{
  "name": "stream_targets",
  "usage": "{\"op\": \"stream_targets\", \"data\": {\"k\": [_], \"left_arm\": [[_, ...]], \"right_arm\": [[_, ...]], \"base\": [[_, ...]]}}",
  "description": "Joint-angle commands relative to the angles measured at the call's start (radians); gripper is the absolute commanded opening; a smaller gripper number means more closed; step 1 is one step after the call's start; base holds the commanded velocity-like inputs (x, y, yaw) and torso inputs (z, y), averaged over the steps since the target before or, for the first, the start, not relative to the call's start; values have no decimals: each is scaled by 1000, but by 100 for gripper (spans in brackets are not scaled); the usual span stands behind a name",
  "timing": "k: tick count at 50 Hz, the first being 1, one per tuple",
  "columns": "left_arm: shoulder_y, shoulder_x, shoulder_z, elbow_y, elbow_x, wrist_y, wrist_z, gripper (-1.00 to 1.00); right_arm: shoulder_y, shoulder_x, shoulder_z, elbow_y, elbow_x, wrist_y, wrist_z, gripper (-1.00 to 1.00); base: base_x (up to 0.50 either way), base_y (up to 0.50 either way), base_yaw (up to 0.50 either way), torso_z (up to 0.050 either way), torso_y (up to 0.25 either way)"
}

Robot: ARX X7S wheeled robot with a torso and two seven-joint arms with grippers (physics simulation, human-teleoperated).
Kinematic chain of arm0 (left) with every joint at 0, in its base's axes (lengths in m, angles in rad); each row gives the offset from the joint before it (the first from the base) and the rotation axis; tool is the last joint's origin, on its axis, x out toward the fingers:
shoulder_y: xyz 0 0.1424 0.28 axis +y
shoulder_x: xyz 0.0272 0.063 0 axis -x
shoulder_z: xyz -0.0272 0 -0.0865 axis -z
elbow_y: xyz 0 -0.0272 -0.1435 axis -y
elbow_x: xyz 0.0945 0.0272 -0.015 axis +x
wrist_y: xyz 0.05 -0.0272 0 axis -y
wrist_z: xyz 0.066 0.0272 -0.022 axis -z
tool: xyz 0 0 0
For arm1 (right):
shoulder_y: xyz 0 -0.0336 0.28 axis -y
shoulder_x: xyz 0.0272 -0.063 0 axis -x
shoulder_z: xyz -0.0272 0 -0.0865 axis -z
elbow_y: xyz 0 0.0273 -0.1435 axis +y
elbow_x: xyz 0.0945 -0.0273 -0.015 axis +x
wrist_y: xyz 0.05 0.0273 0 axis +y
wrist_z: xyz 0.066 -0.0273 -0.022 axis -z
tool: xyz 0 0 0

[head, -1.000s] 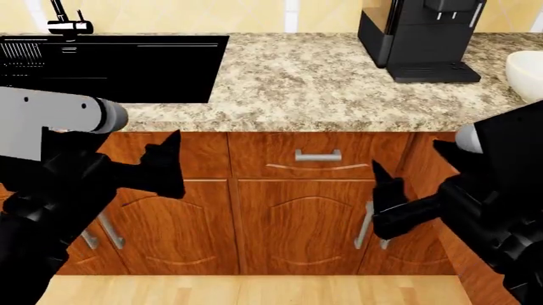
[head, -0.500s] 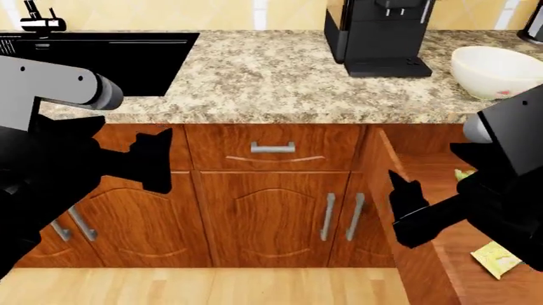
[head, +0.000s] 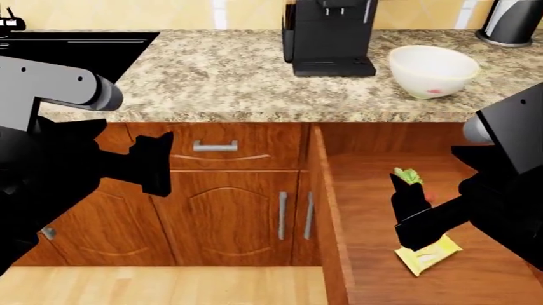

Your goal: Place the bar in the bowl and close the drawer.

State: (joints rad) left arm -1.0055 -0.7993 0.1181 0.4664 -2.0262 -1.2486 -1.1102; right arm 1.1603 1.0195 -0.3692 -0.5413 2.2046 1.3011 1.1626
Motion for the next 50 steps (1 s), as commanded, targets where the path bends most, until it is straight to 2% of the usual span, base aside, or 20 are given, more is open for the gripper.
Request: {"op": "stream_targets", "data": {"k": [1, 41, 50], "left_arm": [[2, -5, 9, 2, -5, 8, 2, 100], [10, -19, 39, 8, -5, 27, 16, 100], [9, -26, 42, 6, -7, 33, 19, 100]], "right_arm": [[11, 4, -18, 3, 10, -6, 1, 100], [2, 7, -38, -1, -12, -18, -29, 100], [5, 6, -34, -12, -21, -22, -36, 100]], "base": [[0, -500, 0, 0, 0], [0, -500, 0, 0, 0], [0, -32, 0, 0, 0]]}}
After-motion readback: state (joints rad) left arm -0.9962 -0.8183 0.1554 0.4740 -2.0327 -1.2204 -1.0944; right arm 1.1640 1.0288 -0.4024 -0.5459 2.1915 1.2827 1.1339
